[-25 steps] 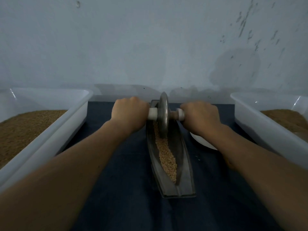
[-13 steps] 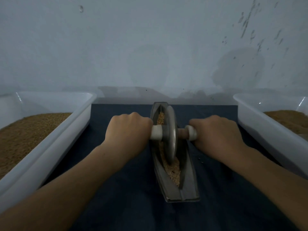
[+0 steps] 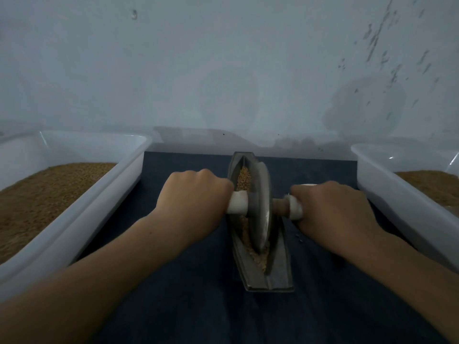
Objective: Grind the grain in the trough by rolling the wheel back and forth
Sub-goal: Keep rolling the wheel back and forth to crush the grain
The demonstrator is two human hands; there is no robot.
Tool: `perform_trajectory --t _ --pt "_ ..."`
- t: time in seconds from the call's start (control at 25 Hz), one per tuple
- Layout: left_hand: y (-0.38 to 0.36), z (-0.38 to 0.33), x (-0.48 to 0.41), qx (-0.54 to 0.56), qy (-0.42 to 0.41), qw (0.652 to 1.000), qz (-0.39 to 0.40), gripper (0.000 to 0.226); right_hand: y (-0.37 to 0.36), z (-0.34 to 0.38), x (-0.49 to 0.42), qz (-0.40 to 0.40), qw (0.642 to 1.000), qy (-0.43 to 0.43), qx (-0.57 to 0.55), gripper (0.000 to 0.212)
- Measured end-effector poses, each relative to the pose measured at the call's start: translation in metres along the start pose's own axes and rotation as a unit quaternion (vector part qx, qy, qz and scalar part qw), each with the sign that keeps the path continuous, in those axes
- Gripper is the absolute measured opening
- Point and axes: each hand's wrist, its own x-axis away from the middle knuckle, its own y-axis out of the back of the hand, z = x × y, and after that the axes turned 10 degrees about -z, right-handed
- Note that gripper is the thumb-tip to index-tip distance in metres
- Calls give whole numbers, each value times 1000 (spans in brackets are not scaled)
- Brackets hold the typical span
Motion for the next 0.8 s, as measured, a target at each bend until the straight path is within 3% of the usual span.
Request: perform_trajectory --t 0.2,0.32,0.48,0.6,0.68,0.8 --pt "-27 0 -32 -12 53 998 37 8 -36 3 -35 -1 998 -49 -25 33" --pt "-36 8 -63 -10 65 996 61 14 -49 3 -68 45 995 -83 -35 17" --pt "-26 2 -34 -2 53 998 35 10 -30 3 -37 17 998 -57 -34 38" --pt "-1 -3 7 15 12 1000 -13 48 6 4 -4 -15 1000 11 0 51" --pt "13 0 10 22 2 998 -54 61 20 2 8 -9 1000 17 -5 44" --pt "-1 -1 2 11 10 1000 9 47 11 3 0 5 1000 -6 4 45"
